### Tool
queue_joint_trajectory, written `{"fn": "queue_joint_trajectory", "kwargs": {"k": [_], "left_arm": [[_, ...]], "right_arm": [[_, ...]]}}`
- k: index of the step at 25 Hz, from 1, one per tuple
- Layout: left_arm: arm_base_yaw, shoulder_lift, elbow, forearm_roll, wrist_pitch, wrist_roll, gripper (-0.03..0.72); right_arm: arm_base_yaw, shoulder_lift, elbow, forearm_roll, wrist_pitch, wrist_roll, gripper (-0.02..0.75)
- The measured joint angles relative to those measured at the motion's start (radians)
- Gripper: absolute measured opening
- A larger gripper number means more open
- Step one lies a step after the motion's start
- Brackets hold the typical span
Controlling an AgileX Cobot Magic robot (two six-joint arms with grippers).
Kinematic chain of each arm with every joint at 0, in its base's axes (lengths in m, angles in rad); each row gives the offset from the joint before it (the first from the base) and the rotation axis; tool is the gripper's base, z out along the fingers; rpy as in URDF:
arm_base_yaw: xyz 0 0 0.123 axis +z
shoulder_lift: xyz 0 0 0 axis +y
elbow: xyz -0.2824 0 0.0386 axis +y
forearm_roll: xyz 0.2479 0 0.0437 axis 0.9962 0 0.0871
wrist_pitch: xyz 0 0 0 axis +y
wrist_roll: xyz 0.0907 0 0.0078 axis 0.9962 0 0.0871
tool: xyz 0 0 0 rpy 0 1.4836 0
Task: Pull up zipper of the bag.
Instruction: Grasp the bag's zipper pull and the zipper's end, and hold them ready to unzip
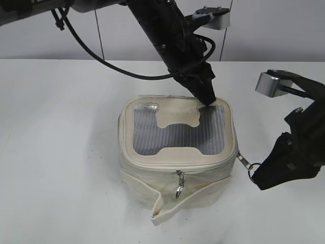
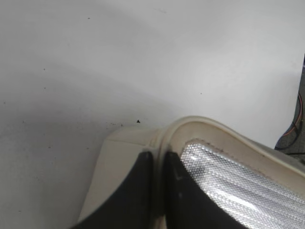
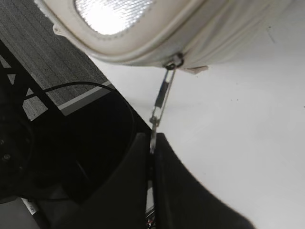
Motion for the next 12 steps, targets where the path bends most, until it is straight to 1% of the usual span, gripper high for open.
{"fn": "queue_joint_trajectory", "kwargs": {"k": [2,5,8,12], "left_arm": [[0.000,0.000,0.000,0.000,0.001,0.000,0.038],[0.000,0.000,0.000,0.000,0.002,0.000,0.038],[0.000,0.000,0.000,0.001,0.002,0.000,0.038],[0.000,-0.001,0.000,0.003,0.002,0.000,0.038]], "right_arm": [[0.032,-0.017,0.013,0.001,-0.004,0.001,0.005],[0.128,-0.019,0.017,0.006,-0.023,0.015,0.005],[0.247,-0.019,0.018,0.019,-0.094,0.026,0.005],[0.375,-0.019,0.024,0.080,-0.221,0.031,0.005]]}}
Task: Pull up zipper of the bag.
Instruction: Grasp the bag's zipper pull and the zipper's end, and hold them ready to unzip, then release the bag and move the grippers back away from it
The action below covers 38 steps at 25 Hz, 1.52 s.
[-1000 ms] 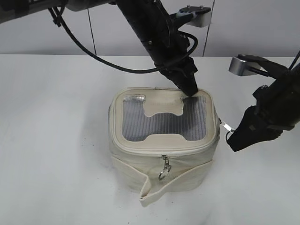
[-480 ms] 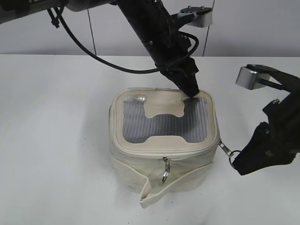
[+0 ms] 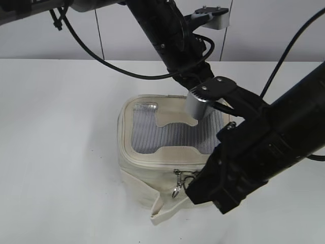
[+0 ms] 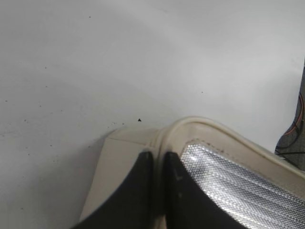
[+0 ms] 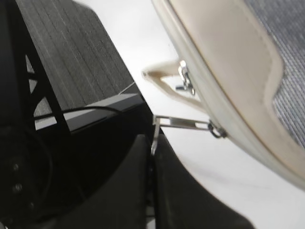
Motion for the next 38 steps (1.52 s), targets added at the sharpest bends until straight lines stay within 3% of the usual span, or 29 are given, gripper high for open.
{"fn": "queue_joint_trajectory", "kwargs": {"k": [7,17,19,24,27,32,38], "left_arm": [[0.000,0.000,0.000,0.002,0.001,0.000,0.038],[0.000,0.000,0.000,0.004,0.000,0.000,0.036],[0.000,0.000,0.000,0.004,-0.005,-0.013,0.036],[0.000,0.000,0.000,0.006,-0.007,-0.027,0.050],[0.000,0.000,0.000,0.008,-0.018,-0.028,0.104],[0.003,-0.014,0.000,0.019,-0.033,-0.044,0.269],[0.004,-0.044,0.000,0.088,-0.034,-0.083,0.313]], "right_arm": [[0.069,0.045,-0.008,0.095,-0.097,0.001,0.005],[0.073,0.067,-0.041,0.073,-0.087,0.049,0.024],[0.078,0.067,-0.049,0.016,-0.082,0.131,0.083],[0.079,0.058,-0.063,-0.122,-0.085,0.322,0.381],[0.079,0.044,-0.073,-0.150,-0.079,0.390,0.512],[0.061,0.017,-0.083,-0.246,-0.073,0.541,0.559],[-0.019,0.012,-0.113,-0.324,-0.042,0.614,0.564]]}}
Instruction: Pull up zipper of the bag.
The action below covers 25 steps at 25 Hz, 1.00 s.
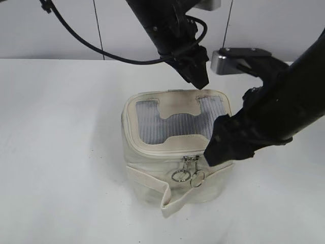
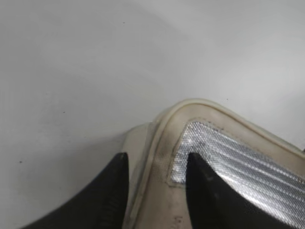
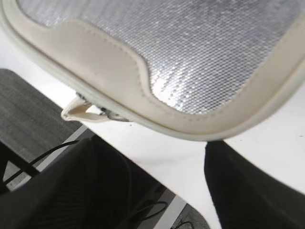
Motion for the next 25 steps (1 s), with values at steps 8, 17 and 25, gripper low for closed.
{"fn": "queue_joint_trajectory", "kwargs": {"k": [8,17,25], "left_arm": [[0.040,-0.111,0.000,0.079,0.000,-0.113,0.316],[0.130,-0.206,0.000,0.349,0.001,-0.357,0.316],[0.243,-0.360,0.175,0.390,-0.001,-0.419,0.316]], "right_arm": [[-0.137,-0.014,-0.048,-0.039,-0.034,0.002,0.566],[-0.196,-0.014,-0.048,-0.236,-0.031,0.122,0.566],[-0.198,-0.040,-0.048,-0.396,0.046,0.236,0.566]]}}
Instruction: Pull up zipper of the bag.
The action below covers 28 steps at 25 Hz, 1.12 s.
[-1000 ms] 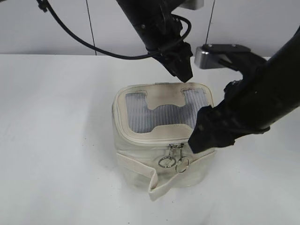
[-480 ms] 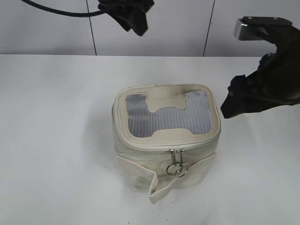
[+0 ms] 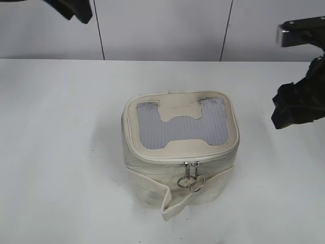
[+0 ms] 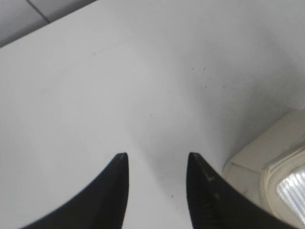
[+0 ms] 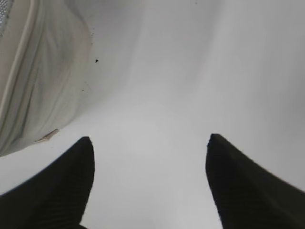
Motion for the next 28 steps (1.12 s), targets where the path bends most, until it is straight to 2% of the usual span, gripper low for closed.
{"fn": "queue_joint_trajectory", "kwargs": {"k": [3,9,13,20,28], "left_arm": [[0.033,-0.087,0.133,0.026,0.000,-0.032,0.316],[0.068,-0.310,0.402,0.110,0.001,-0.098,0.316],[0.076,-0.481,0.579,0.135,0.000,-0.117,0.316],[0.076,-0.817,0.883,0.119,-0.047,-0.117,0.316],[0.076,-1.272,1.173,0.050,-0.128,-0.117,0.316]], "right_arm": [[-0.022,-0.045,0.000,-0.039,0.013,0.026,0.566],[-0.118,-0.138,0.000,-0.074,0.065,0.036,0.566],[-0.135,-0.208,-0.001,-0.097,0.131,0.036,0.566],[-0.135,-0.381,0.045,-0.097,0.213,0.037,0.566],[-0.135,-0.687,0.230,-0.096,0.228,0.034,0.566]]}}
